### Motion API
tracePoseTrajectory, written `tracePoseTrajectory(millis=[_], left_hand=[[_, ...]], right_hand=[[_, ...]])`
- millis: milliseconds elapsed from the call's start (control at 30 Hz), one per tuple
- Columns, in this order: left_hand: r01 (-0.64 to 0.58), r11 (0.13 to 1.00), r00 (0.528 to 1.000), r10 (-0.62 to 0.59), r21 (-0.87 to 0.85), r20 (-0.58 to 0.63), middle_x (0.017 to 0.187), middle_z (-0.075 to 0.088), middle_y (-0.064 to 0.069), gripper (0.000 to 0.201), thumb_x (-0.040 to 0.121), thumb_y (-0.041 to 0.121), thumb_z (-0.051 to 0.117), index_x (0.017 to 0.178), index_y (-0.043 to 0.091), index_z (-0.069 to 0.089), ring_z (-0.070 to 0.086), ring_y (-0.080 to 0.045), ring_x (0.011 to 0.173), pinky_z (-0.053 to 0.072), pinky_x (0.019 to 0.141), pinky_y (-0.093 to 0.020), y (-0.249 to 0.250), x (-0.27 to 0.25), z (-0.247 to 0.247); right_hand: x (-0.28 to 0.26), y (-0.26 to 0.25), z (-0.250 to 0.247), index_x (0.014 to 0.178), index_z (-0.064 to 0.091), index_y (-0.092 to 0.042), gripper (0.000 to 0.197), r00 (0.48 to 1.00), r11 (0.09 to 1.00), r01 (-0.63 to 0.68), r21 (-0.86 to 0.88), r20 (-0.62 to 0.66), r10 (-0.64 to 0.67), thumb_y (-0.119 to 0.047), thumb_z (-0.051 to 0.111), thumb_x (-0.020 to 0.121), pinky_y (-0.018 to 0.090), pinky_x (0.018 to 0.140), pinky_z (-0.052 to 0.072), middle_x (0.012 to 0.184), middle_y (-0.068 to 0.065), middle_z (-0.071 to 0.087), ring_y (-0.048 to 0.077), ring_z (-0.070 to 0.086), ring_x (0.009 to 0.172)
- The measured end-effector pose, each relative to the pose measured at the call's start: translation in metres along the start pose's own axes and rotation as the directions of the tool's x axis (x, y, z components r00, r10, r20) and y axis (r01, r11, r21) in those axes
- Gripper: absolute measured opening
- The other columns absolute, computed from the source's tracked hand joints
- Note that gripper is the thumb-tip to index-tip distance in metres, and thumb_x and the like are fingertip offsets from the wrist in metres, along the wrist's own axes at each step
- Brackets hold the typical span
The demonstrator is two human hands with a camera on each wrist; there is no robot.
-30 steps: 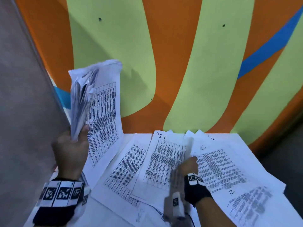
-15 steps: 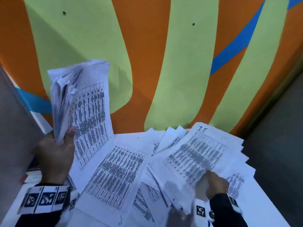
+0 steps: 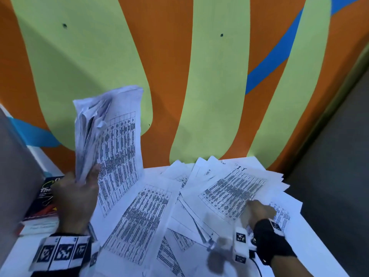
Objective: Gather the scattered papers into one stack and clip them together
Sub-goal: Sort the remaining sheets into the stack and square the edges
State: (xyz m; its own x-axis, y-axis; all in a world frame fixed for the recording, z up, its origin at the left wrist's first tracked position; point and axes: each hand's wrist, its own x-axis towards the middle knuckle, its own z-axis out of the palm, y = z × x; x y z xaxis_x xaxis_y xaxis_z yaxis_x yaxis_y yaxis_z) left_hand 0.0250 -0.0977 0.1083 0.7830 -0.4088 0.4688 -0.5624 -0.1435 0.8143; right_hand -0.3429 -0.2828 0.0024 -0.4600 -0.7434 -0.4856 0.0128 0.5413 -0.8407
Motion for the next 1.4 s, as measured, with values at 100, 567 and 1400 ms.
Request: tracePoseTrajectory(millis=[100, 567, 1400], left_hand=[[0.056, 0.997, 0.998, -0.054, -0.06, 0.036, 0.06, 0.06, -0.023, 0.048, 0.083, 0.031, 0.072, 0.065, -0.011, 0.057, 0.061, -0.034, 0.056, 0.049, 0.054, -0.047, 0.001, -0.002, 0.007], [0.324, 0.901, 0.915, -0.22, -0.288, 0.339, 0.094, 0.071, -0.012, 0.023, 0.084, 0.012, 0.072, 0.096, -0.007, 0.067, 0.065, -0.023, 0.087, 0.053, 0.081, -0.043, 0.021, -0.027, 0.059], [0.119, 0.862, 0.932, 0.075, -0.493, 0.356, 0.064, 0.063, -0.005, 0.047, 0.073, 0.045, 0.078, 0.083, 0.001, 0.067, 0.054, -0.017, 0.054, 0.043, 0.052, -0.027, 0.048, -0.01, 0.064]], right_hand=[[-0.005, -0.017, -0.008, 0.068, 0.038, -0.014, 0.036, 0.985, 0.984, 0.169, 0.064, 0.017, -0.171, 0.004, 0.069, 0.077, 0.031, 0.056, 0.035, 0.063, 0.004, 0.039, 0.018, 0.037, 0.052], [-0.045, -0.136, -0.029, 0.104, 0.066, 0.003, 0.064, 0.599, 0.907, 0.286, 0.309, 0.681, -0.421, -0.021, 0.09, 0.049, 0.038, 0.077, 0.055, 0.101, 0.02, 0.072, 0.027, 0.068, 0.081], [-0.092, -0.129, 0.045, 0.12, 0.06, -0.011, 0.043, 0.3, 0.602, 0.688, 0.407, 0.595, -0.745, -0.02, 0.074, 0.081, 0.03, 0.096, 0.048, 0.12, -0.002, 0.068, 0.009, 0.063, 0.112]])
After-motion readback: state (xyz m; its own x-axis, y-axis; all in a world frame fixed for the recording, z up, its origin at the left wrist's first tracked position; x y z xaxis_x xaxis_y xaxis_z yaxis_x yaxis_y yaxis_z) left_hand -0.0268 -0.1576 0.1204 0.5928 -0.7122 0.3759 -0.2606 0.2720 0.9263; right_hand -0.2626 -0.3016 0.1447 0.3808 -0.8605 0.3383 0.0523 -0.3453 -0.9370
